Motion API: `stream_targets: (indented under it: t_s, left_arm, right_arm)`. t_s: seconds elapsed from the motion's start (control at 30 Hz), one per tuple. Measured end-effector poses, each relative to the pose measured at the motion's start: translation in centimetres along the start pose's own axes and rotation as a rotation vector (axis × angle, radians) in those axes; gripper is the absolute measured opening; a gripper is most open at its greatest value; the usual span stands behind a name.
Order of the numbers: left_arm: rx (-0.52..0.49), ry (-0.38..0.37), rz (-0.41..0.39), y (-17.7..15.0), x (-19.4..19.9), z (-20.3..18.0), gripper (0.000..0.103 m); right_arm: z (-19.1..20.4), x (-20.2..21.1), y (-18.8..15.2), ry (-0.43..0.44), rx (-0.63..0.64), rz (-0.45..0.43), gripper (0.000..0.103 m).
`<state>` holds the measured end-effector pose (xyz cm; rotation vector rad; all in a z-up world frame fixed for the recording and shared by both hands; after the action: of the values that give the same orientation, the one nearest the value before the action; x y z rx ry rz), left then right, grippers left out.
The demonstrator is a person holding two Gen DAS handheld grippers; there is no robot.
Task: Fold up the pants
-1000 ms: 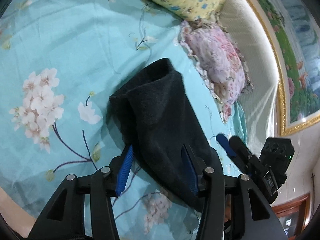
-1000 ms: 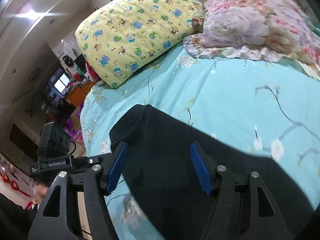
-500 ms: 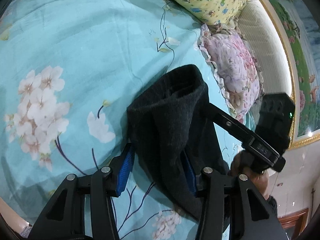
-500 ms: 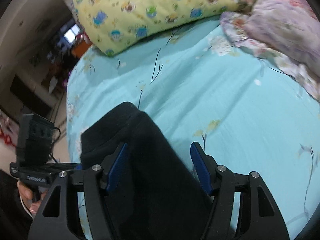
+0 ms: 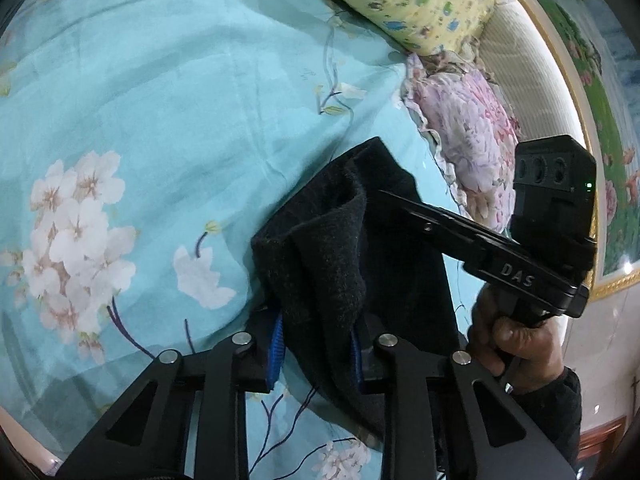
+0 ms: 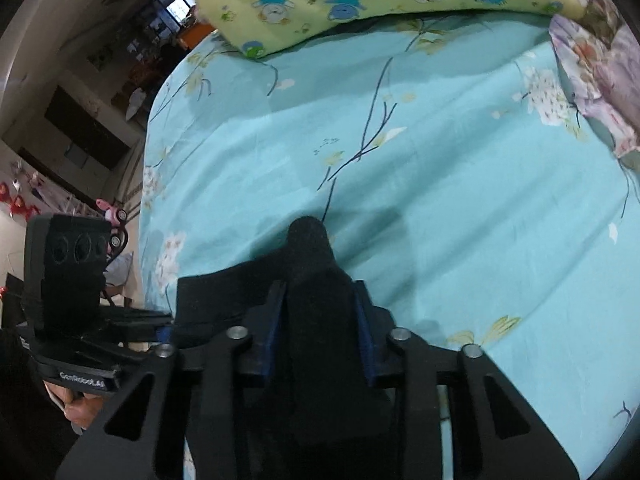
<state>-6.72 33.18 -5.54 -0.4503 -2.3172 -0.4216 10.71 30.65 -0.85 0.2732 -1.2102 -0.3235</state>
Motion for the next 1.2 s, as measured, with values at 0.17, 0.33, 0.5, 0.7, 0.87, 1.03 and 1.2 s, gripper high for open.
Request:
stream_targets:
  t_s: [0.17, 0.33, 0.5, 0.7, 0.87, 1.03, 1.2]
  left_arm:
    - [-0.066, -0.008, -0.025, -0.4, 1.1, -2.0, 0.018]
    - [-0.157, -0.031, -0.064, -1.3, 3.1, -5.5, 0.017]
    - [-0.244, -0.073, -0.083, -2.7, 4.7, -9.3, 0.016]
    - [-0.347, -0.113, -0.071, -5.1, 5.5, -13.5, 0.016]
    - [-0.425, -0.133, -0.037, -7.7, 5.1, -16.7, 0.016]
    - [-0.496, -0.144, 0.006, -10.5, 4.1, -19.5, 0.016]
    - [-0.567, -0.15, 0.055, -13.5, 2.7, -21.8, 0.016]
  right_arm:
    - [0.4, 2.8, -1.4, 0.023, -0.036, -0.083, 0.024]
    - [1.4, 6.7, -3.3, 0.04, -0.063, -0.197, 0.024]
    - [2.1, 10.8, -5.8, 0.049, -0.1, -0.316, 0.024]
    - [2.3, 15.6, -10.3, 0.049, -0.16, -0.448, 0.024]
    - [2.0, 18.3, -14.4, 0.048, -0.22, -0.529, 0.024]
    - [1.4, 20.2, -18.7, 0.04, -0.273, -0.582, 0.024]
    - [0.8, 21.3, -23.1, 0.038, -0.331, -0.633, 0.023]
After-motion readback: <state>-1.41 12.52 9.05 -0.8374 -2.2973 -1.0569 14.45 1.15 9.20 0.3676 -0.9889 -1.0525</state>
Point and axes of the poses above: each gripper's, at about its wrist camera, not at the fingertips, and x roughly against the way its jaws point, z to its left, y to its top, the point moved 3 cm from there along -x, roughly the way its jaws point, and after that the axes turned 8 degrees about z, right-handed, at the moved point
